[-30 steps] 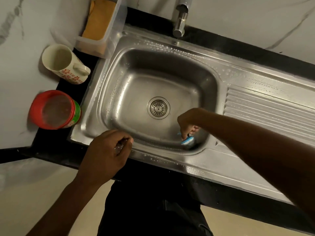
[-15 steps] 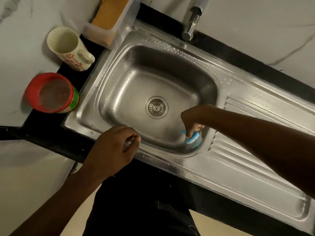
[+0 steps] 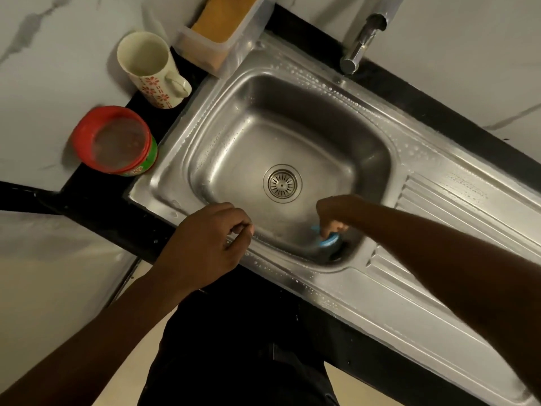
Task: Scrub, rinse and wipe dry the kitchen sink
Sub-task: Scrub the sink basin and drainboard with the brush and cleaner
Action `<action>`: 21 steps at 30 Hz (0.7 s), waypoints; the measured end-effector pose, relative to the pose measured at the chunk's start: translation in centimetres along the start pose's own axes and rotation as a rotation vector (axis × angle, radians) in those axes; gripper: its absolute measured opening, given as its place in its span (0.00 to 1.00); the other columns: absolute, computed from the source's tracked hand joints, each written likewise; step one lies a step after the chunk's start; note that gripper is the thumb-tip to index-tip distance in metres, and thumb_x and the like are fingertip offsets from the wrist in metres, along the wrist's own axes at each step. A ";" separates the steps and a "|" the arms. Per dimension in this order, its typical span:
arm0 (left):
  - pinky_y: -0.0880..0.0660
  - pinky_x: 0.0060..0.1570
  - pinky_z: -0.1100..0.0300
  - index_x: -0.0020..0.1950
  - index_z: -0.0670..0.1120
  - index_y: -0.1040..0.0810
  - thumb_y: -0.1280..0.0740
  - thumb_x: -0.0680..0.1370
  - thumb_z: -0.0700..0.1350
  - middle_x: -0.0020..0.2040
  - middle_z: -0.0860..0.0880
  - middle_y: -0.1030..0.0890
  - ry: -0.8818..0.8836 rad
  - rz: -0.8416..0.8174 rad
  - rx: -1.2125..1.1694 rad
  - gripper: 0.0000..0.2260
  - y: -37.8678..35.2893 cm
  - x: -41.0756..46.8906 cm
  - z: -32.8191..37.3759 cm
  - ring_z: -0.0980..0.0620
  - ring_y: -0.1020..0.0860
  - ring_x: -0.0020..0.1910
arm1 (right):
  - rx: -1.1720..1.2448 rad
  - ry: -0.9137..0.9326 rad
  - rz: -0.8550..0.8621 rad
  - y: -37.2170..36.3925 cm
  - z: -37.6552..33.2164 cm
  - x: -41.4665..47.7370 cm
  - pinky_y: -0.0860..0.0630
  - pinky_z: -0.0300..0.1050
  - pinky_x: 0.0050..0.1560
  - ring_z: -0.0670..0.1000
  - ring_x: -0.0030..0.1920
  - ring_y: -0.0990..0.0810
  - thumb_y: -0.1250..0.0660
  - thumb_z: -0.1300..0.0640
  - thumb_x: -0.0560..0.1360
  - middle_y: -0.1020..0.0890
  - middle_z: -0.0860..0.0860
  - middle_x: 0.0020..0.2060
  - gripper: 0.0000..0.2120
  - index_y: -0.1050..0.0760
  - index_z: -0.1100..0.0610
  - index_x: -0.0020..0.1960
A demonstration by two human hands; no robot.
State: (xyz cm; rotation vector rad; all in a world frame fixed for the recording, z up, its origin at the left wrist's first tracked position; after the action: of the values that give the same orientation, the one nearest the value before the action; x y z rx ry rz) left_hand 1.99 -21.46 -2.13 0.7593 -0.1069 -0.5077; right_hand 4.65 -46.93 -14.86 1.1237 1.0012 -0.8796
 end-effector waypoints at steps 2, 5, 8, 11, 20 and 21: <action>0.22 0.42 0.52 0.48 0.50 0.19 0.35 0.81 0.51 0.42 0.55 0.22 0.010 0.008 -0.008 0.08 0.2 -0.1 -0.1 0.54 0.23 0.42 | -0.078 -0.116 0.151 2.8 2.7 0.1 0.22 0.50 0.54 0.55 0.57 0.17 0.25 0.52 0.76 0.17 0.52 0.57 0.16 0.20 0.56 0.62; 0.22 0.42 0.51 0.47 0.50 0.20 0.35 0.81 0.52 0.41 0.56 0.23 0.016 0.013 -0.006 0.08 0.3 -0.3 0.0 0.54 0.23 0.42 | -0.202 -0.248 0.395 6.3 4.6 0.0 0.23 0.57 0.61 0.61 0.69 0.22 0.33 0.58 0.81 0.21 0.54 0.69 0.17 0.23 0.54 0.69; 0.23 0.42 0.51 0.48 0.50 0.20 0.35 0.81 0.51 0.41 0.56 0.23 0.017 0.016 0.003 0.08 0.2 -0.6 -0.2 0.54 0.24 0.42 | -0.194 -0.218 0.401 5.2 3.9 0.7 0.20 0.56 0.57 0.60 0.66 0.20 0.33 0.61 0.80 0.19 0.54 0.65 0.16 0.20 0.55 0.67; 0.22 0.43 0.51 0.49 0.51 0.20 0.36 0.82 0.53 0.42 0.55 0.22 0.053 0.017 -0.014 0.09 -0.1 -1.0 -0.7 0.54 0.23 0.43 | -0.078 -0.100 0.304 1.5 0.7 1.3 0.22 0.55 0.59 0.59 0.65 0.20 0.34 0.60 0.80 0.20 0.56 0.65 0.15 0.22 0.57 0.67; 0.22 0.42 0.55 0.48 0.51 0.21 0.34 0.82 0.51 0.41 0.58 0.24 0.053 0.042 -0.015 0.07 -0.1 -1.6 -0.5 0.56 0.24 0.42 | -0.127 -0.116 0.233 1.5 0.7 1.2 0.23 0.50 0.56 0.57 0.64 0.19 0.28 0.57 0.78 0.19 0.53 0.64 0.18 0.22 0.55 0.67; 0.21 0.42 0.55 0.48 0.51 0.20 0.33 0.82 0.51 0.41 0.57 0.23 0.059 0.048 -0.020 0.06 0.0 -1.8 -0.6 0.56 0.23 0.42 | -0.162 -0.158 0.306 2.7 1.9 0.9 0.21 0.51 0.56 0.57 0.64 0.19 0.31 0.59 0.79 0.19 0.52 0.65 0.17 0.22 0.54 0.67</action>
State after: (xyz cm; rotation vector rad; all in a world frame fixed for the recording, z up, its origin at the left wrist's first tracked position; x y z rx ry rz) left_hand 0.54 -20.24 -2.41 0.7501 -0.0650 -0.4394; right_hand 7.79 -48.30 -14.68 1.0197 0.7326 -0.6192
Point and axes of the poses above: each hand's wrist, its own x-axis towards the middle knuckle, its own y-axis out of the back of the hand, z = x × y, the point moved 7 cm from there along x, towards the middle knuckle
